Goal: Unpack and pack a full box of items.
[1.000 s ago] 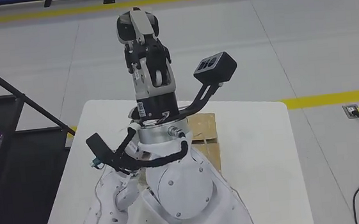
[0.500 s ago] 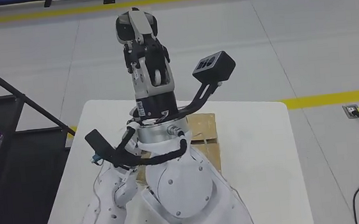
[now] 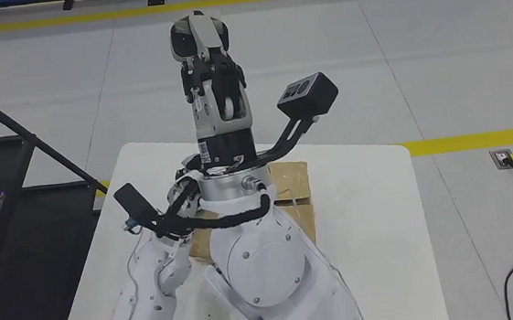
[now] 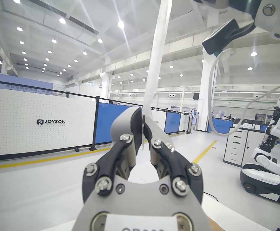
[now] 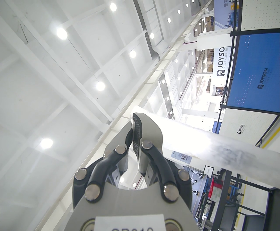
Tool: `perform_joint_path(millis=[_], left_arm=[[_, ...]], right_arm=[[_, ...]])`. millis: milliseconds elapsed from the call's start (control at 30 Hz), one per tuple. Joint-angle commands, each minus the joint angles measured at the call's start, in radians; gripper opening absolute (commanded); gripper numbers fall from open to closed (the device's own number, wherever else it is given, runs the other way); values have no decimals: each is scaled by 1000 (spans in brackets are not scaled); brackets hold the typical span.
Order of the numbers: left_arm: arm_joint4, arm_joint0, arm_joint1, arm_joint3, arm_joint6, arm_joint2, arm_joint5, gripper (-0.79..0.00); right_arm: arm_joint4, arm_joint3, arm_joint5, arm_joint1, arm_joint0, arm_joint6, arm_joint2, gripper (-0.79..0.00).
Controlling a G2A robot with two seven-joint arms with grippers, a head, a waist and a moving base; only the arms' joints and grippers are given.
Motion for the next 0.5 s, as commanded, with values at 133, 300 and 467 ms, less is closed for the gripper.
perform_joint_path(millis=[133,300,467], left_arm=[[-88,17,8,-34,-93,-34,-66,-785],[-189,54,29,-99,-316,-96,-166,-785],[-322,93,54,-165,-601,-163,-233,-785]], right_arm=[[38,-21,9,4,-17,27,9,-785],[59,-57,58,14,-58,69,32,-785],[49,-92,128,27,-106,103,61,-785]])
